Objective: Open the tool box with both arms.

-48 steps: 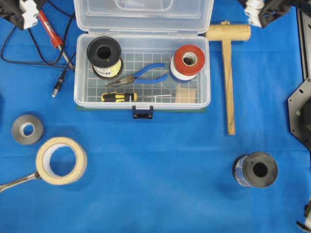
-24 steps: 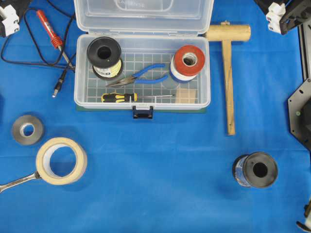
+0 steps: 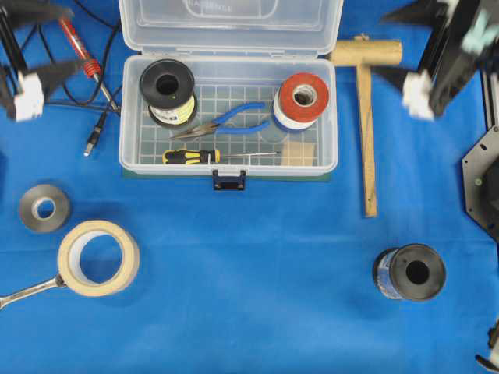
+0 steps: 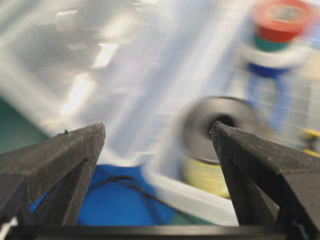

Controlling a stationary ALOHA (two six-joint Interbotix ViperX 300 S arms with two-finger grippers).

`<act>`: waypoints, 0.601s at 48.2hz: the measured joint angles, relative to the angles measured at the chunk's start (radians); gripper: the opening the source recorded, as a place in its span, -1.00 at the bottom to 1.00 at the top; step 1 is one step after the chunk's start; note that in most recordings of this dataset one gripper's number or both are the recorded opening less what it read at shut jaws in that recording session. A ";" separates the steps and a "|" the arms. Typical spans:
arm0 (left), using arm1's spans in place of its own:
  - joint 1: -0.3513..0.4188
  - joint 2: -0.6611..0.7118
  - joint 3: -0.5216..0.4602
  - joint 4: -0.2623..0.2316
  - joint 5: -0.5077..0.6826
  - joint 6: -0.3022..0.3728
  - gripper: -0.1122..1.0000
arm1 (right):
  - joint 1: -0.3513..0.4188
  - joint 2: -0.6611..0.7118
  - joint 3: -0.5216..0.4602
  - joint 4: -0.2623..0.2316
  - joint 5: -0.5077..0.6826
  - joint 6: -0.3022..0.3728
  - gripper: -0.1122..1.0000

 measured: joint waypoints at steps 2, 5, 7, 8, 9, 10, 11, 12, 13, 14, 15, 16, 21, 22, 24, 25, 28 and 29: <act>-0.046 -0.003 0.003 0.000 0.006 0.000 0.82 | 0.040 -0.002 0.000 0.000 0.008 0.000 0.72; -0.112 -0.008 0.008 0.000 0.009 0.000 0.82 | 0.109 -0.002 0.002 0.002 0.018 0.002 0.72; -0.161 -0.008 0.012 -0.002 0.011 0.000 0.82 | 0.153 0.000 0.003 0.000 0.023 0.000 0.72; -0.184 -0.008 0.014 0.000 0.011 0.000 0.82 | 0.175 0.000 0.003 0.000 0.026 0.000 0.72; -0.206 -0.008 0.015 0.000 0.012 0.000 0.82 | 0.198 0.000 0.003 0.002 0.026 0.000 0.72; -0.227 -0.008 0.018 0.000 0.011 0.000 0.82 | 0.218 0.000 0.003 0.002 0.028 0.002 0.72; -0.245 -0.008 0.020 0.000 0.011 0.000 0.82 | 0.236 0.000 0.005 0.000 0.029 0.002 0.72; -0.264 -0.008 0.021 0.000 0.011 0.000 0.82 | 0.253 0.002 0.005 0.002 0.029 0.003 0.72; -0.281 -0.008 0.023 0.000 0.011 0.000 0.82 | 0.267 0.003 0.005 0.002 0.031 0.003 0.72; -0.293 -0.008 0.023 0.000 0.012 0.000 0.82 | 0.279 0.003 0.005 0.002 0.031 0.005 0.72; -0.301 -0.006 0.023 0.000 0.011 0.000 0.82 | 0.287 0.005 0.005 0.002 0.031 0.008 0.72; -0.308 -0.006 0.023 0.000 0.011 0.000 0.82 | 0.295 0.006 0.005 0.002 0.031 0.009 0.72; -0.331 -0.008 0.023 0.000 0.017 -0.002 0.82 | 0.301 0.006 0.005 0.002 0.038 0.014 0.72; -0.333 -0.011 0.025 0.000 0.025 -0.002 0.82 | 0.301 0.005 0.006 0.000 0.044 0.014 0.72; -0.333 -0.018 0.025 0.000 0.038 -0.002 0.82 | 0.302 -0.002 0.008 0.000 0.061 0.014 0.72; -0.331 -0.025 0.025 0.000 0.048 -0.002 0.82 | 0.302 -0.008 0.009 0.002 0.075 0.015 0.72; -0.331 -0.054 0.029 0.000 0.083 -0.002 0.82 | 0.302 -0.037 0.017 0.000 0.106 0.015 0.72; -0.331 -0.063 0.031 0.000 0.094 -0.003 0.82 | 0.302 -0.048 0.021 0.000 0.115 0.015 0.72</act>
